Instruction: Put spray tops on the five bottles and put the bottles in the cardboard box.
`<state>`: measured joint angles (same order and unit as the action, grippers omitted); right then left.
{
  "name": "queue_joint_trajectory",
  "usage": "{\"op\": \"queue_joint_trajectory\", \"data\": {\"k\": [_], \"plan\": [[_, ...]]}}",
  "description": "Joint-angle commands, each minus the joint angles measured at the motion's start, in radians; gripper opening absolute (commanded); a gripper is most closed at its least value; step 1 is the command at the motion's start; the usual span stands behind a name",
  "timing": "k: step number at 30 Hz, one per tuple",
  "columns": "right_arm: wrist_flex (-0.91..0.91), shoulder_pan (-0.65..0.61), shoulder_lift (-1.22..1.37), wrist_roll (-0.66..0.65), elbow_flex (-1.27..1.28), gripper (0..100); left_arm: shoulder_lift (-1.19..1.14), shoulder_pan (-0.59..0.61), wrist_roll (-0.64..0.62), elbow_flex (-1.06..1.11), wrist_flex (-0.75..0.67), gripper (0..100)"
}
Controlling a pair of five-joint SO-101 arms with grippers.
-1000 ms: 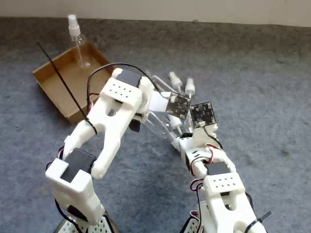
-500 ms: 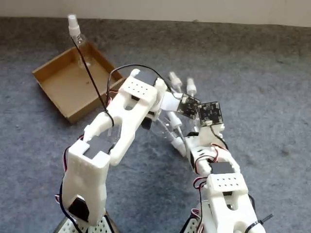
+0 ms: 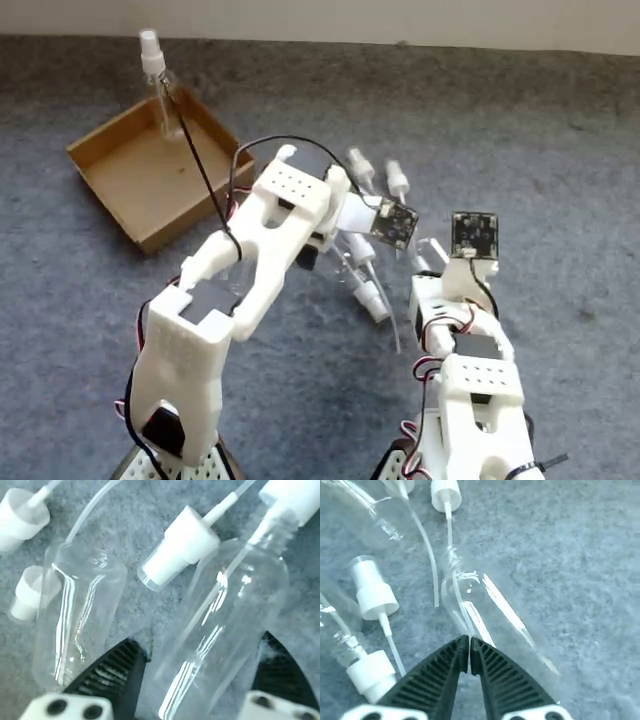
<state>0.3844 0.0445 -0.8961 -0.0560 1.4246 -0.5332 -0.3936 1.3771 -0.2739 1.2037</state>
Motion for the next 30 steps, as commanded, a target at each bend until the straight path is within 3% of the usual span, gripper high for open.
{"op": "queue_joint_trajectory", "data": {"k": [1, 5, 11, 25, 30], "plan": [[-0.002, 0.031, -0.031, 0.026, -0.018, 1.2, 0.012, -0.024, 0.037, 0.013, -0.02, 27], [-0.002, 0.031, -0.031, 0.026, -0.018, 1.2, 0.013, -0.015, 0.029, 0.036, -0.009, 25], [-0.051, 0.03, -0.031, 0.026, -0.013, 1.2, 0.015, -0.015, -0.081, 0.001, 0.13, 10], [-0.077, 0.028, -0.031, 0.026, -0.013, 1.2, 0.018, -0.025, -0.408, 0.007, 0.304, 9], [-0.076, 0.028, -0.031, 0.028, -0.013, 1.2, 0.018, -0.047, -0.603, -0.001, 0.376, 9]]}}
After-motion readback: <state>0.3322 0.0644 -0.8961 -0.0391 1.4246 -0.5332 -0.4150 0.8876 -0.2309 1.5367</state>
